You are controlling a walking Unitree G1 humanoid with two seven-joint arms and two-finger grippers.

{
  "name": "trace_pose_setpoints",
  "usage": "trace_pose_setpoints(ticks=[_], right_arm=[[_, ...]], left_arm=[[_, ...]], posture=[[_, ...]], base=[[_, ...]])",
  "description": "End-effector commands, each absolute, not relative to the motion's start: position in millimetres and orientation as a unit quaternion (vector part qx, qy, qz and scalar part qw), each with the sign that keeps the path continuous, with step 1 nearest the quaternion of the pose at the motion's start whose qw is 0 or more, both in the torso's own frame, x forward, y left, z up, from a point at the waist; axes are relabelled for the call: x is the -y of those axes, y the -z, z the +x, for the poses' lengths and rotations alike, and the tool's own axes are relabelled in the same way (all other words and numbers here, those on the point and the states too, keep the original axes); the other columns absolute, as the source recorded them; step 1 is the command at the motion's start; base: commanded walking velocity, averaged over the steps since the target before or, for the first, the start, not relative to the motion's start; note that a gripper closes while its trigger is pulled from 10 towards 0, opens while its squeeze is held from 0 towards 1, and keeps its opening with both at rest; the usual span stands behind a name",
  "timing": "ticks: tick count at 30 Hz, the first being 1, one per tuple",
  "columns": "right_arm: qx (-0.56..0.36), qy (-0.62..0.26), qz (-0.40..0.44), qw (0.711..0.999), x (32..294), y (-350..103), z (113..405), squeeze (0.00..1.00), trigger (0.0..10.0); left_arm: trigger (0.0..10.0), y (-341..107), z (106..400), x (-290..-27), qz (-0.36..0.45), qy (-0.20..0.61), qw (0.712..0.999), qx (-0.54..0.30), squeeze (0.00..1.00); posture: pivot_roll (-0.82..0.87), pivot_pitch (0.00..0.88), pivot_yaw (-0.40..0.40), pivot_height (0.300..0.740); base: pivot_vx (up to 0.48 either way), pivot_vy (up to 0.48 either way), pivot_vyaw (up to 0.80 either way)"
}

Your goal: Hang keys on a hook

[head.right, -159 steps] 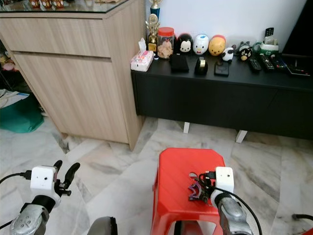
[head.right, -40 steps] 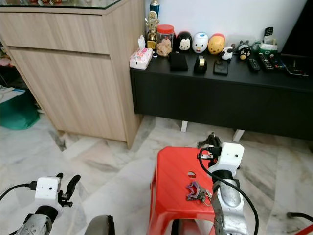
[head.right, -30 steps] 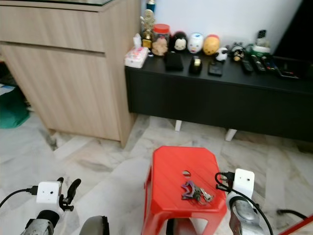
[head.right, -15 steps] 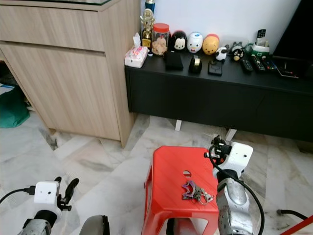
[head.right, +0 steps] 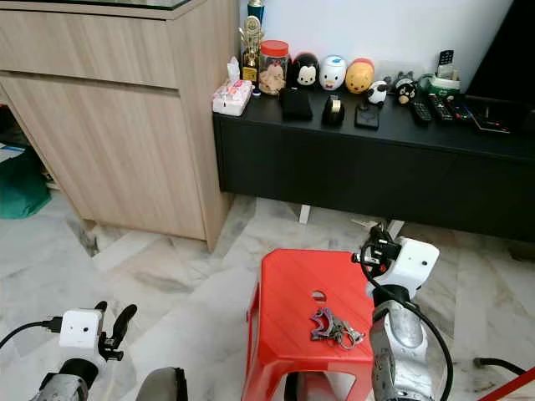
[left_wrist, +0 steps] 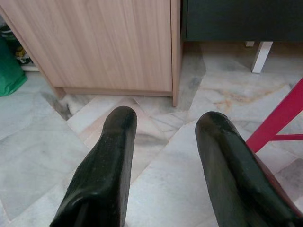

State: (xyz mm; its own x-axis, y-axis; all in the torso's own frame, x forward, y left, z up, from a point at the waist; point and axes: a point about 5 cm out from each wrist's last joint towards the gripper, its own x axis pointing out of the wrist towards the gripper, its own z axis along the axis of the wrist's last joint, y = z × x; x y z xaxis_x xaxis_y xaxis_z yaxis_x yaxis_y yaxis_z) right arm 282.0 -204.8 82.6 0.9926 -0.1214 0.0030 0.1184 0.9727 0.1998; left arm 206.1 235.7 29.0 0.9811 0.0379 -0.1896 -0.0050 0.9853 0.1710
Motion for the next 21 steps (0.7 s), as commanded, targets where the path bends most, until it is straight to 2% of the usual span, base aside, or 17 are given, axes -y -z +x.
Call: trace_pose_setpoints(ticks=[1,21], right_arm=[[0.026,0.061,0.087,0.994,203.6,-89.4,281.3,0.00,10.0],[0.022,0.062,0.080,0.995,194.4,-89.0,283.4,0.00,10.0]], left_arm=[[10.0,-26.1,205.1,-235.5,0.084,-0.009,0.991,-0.103,0.00],[10.0,-20.9,201.7,-244.0,0.081,-0.028,0.989,-0.117,0.00]], posture=[[0.09,0.000,-0.070,0.603],[0.09,0.000,-0.069,0.703]], base=[[0.000,0.000,0.00],[0.000,0.000,0.00]])
